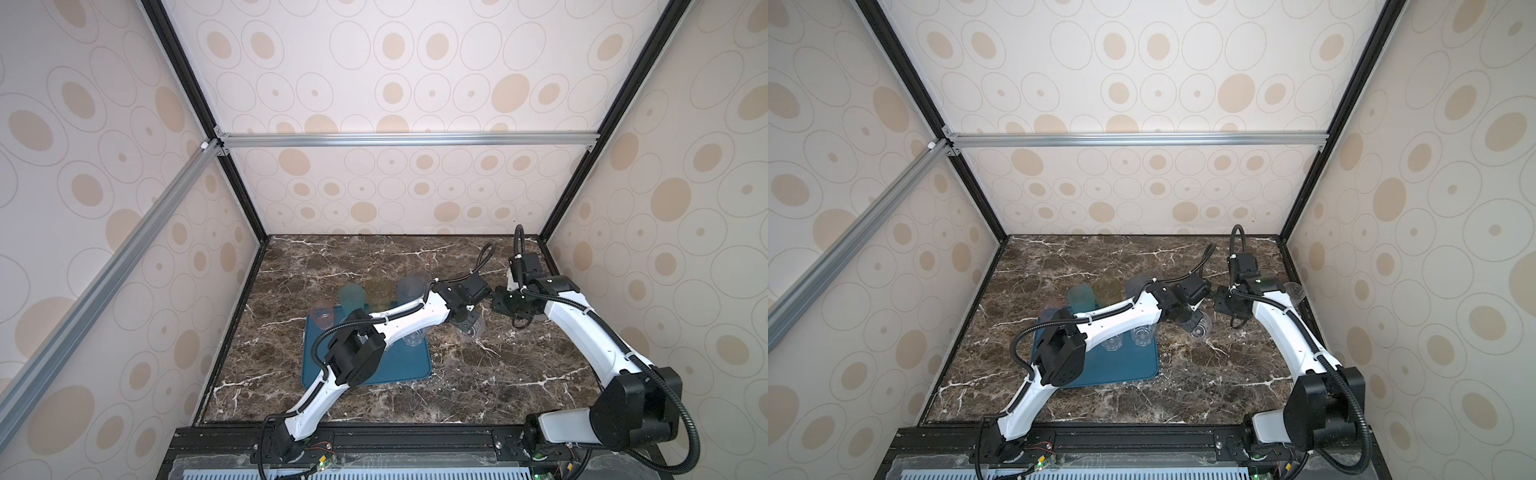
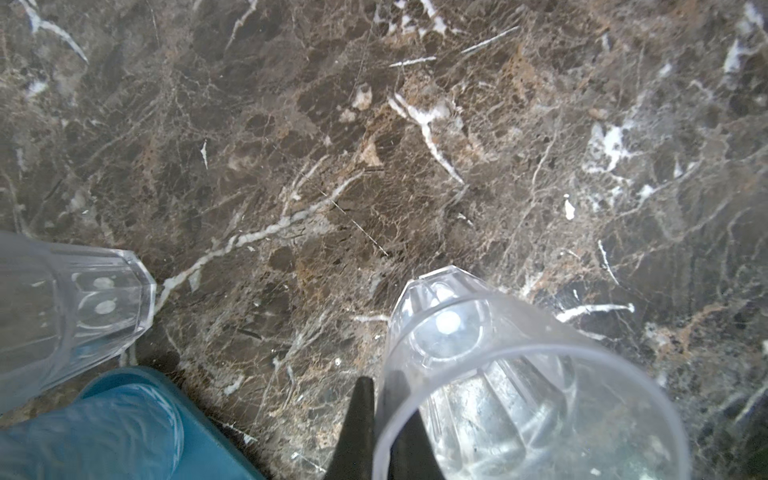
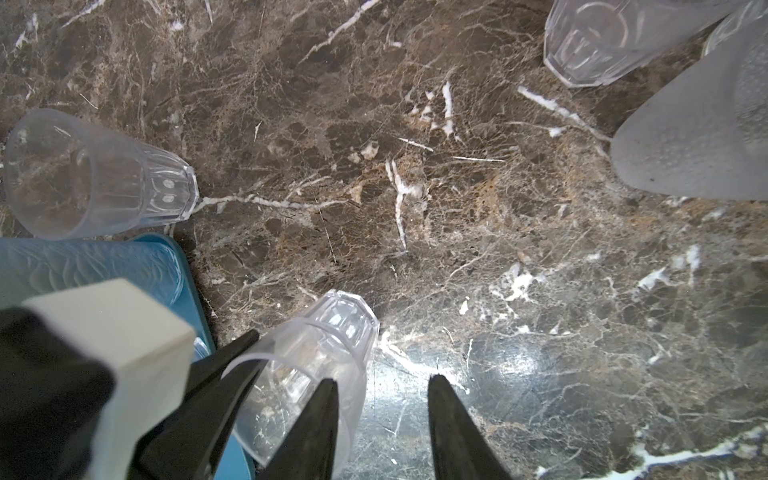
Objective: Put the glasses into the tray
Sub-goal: 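Carry the clear cup with the left gripper over the tray beside the pink cup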
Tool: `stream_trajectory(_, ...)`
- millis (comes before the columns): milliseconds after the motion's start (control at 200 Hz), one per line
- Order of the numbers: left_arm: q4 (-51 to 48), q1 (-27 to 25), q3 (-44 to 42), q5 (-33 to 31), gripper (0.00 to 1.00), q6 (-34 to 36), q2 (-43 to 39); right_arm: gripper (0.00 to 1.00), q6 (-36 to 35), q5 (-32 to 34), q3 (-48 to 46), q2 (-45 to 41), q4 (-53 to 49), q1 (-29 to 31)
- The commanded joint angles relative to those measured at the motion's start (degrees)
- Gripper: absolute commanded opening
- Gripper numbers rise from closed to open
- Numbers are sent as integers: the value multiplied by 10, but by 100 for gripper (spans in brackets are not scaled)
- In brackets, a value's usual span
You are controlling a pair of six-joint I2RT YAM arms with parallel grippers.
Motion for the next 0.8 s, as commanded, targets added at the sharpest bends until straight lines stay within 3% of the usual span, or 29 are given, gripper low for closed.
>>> stream_trajectory(0, -29, -3, -10, -1, 0, 19, -80, 39, -4, 2, 10, 7, -8, -4)
stream_trajectory(290, -39, 24, -162, 39, 0, 31, -267, 39, 8, -25, -1, 15, 8, -4)
stream_trajectory(480, -93, 60, -240, 15, 0, 12, -382, 39, 14, -40, 5, 29, 16, -4)
stream_trajectory(795, -140, 194, -372, -2, 0, -20, -551, 39, 20, -54, 13, 49, 28, -1)
